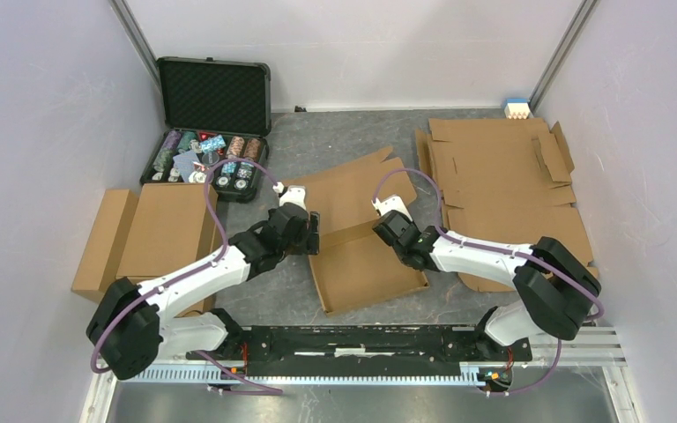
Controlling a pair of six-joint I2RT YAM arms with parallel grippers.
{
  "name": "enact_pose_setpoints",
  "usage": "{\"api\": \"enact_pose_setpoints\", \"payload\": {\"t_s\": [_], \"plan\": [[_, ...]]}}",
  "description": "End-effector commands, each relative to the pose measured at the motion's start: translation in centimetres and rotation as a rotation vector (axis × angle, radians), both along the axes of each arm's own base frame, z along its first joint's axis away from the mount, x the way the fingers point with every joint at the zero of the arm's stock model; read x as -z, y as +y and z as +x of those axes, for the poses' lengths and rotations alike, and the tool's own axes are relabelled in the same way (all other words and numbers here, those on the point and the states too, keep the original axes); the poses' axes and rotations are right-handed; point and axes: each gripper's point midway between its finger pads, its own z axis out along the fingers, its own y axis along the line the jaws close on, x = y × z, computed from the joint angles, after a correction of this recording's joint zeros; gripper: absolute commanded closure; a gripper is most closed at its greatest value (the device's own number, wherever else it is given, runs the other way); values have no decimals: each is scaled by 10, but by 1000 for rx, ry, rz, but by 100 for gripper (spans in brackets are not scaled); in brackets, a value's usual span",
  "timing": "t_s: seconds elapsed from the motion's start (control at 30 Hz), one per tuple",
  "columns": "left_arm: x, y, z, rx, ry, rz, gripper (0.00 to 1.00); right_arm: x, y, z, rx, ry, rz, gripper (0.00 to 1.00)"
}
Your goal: Fold the paper box
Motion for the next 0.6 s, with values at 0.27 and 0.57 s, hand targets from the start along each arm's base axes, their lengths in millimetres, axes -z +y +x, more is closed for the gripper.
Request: {"api": "enact_pose_setpoints", "payload": {"t_s": [0.27, 0.57], "plan": [[-8, -1, -16, -90, 23, -154, 22, -37, 3, 18, 33, -251, 171, 100], [-12, -16, -20, -90, -19, -195, 22, -51, 6, 25, 85, -328, 262, 100]]}}
